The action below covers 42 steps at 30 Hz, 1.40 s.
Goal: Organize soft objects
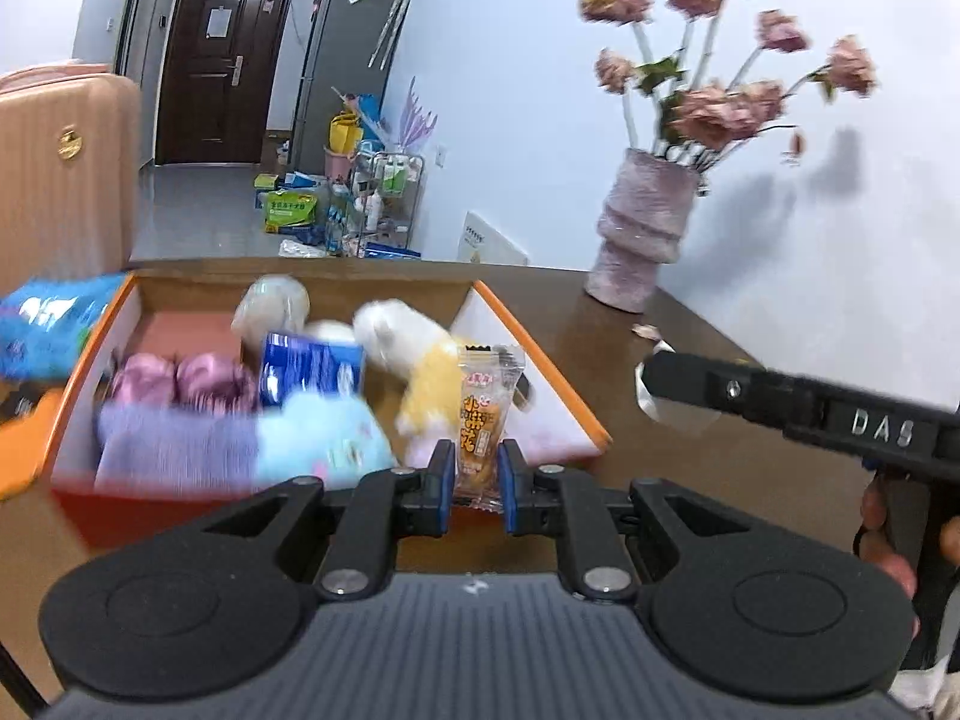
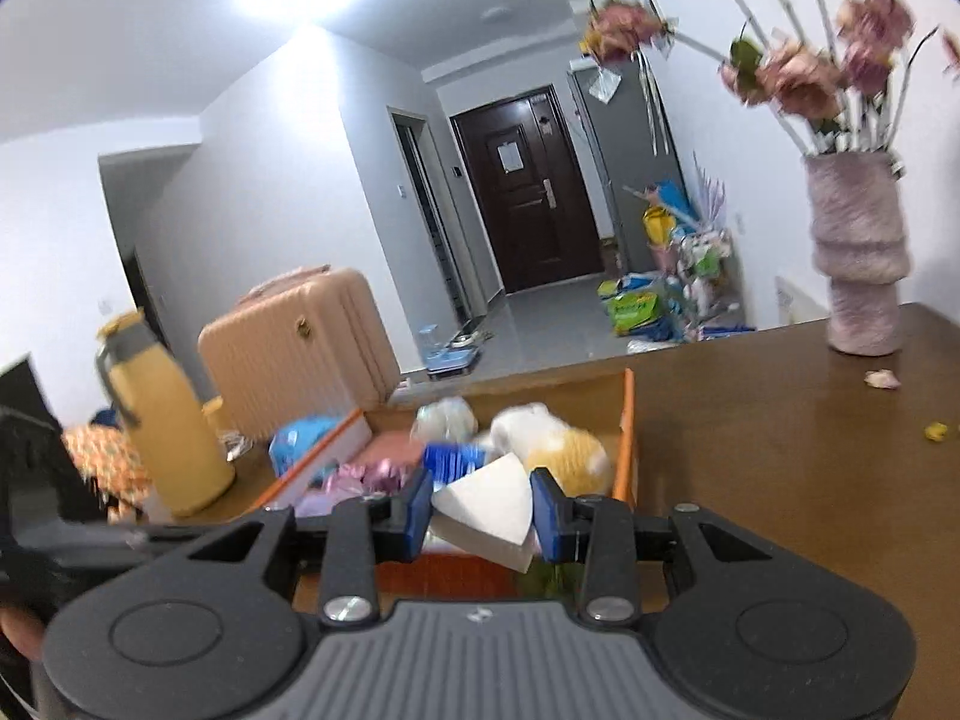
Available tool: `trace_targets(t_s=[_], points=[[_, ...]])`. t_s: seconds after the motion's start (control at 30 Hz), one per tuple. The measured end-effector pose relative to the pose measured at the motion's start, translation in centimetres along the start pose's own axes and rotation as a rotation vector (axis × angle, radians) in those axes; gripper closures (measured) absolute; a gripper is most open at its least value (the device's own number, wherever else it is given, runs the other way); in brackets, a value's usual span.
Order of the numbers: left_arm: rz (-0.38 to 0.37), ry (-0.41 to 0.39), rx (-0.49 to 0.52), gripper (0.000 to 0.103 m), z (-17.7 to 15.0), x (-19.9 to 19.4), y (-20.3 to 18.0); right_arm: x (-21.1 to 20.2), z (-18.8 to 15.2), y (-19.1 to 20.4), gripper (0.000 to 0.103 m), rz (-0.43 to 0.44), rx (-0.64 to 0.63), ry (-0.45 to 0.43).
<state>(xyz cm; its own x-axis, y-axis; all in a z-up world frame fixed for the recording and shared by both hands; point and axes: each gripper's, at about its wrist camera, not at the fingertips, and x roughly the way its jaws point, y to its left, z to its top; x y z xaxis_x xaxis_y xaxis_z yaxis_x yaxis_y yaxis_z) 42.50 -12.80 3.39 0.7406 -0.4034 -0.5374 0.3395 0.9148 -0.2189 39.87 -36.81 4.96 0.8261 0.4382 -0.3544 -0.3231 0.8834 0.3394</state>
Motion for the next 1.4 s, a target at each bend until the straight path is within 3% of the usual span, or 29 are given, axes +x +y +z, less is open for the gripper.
trace_targets(t_s=[0.17, 0.3, 0.4, 0.5, 0.6, 0.87, 1.03, 1.2, 1.3, 1.4], points=[[0.022, 0.105, -0.002, 0.087, 3.5, 7.6, 2.5, 8.7, 3.9, -2.9, 0.069, -0.036, 0.074, 0.057], [0.039, 0.185, -0.018, 0.087, 4.6, 12.2, 4.4, 15.6, 6.1, -4.2, 0.068, -0.106, 0.041, 0.119], [0.076, 0.202, -0.059, 0.067, 5.2, 14.5, 6.0, 19.4, 6.8, -4.7, 0.061, -0.147, 0.023, 0.150], [0.056, 0.196, -0.068, 0.053, 5.3, 14.9, 6.9, 22.2, 7.0, -5.3, 0.052, -0.193, 0.030, 0.190], [0.045, 0.183, -0.063, 0.050, 5.5, 14.2, 7.4, 22.9, 6.9, -5.3, 0.049, -0.204, 0.024, 0.189], [0.069, 0.170, -0.056, 0.048, 6.6, 11.0, 7.6, 21.0, 7.7, -3.1, 0.048, -0.225, -0.027, 0.186], [0.146, 0.109, 0.020, 0.027, 7.6, 6.6, 6.9, 17.6, 9.2, -1.2, 0.035, -0.258, -0.084, 0.178], [0.212, 0.027, 0.036, 0.018, 7.7, 1.3, 6.7, 12.9, 9.3, 1.0, 0.022, -0.264, -0.154, 0.144], [0.271, -0.068, 0.040, 0.005, 7.3, -2.1, 6.3, 9.6, 8.8, 2.3, 0.017, -0.275, -0.175, 0.108], [0.296, -0.106, 0.044, 0.002, 6.6, -4.7, 5.9, 6.7, 7.6, 4.0, 0.012, -0.271, -0.225, 0.083]])
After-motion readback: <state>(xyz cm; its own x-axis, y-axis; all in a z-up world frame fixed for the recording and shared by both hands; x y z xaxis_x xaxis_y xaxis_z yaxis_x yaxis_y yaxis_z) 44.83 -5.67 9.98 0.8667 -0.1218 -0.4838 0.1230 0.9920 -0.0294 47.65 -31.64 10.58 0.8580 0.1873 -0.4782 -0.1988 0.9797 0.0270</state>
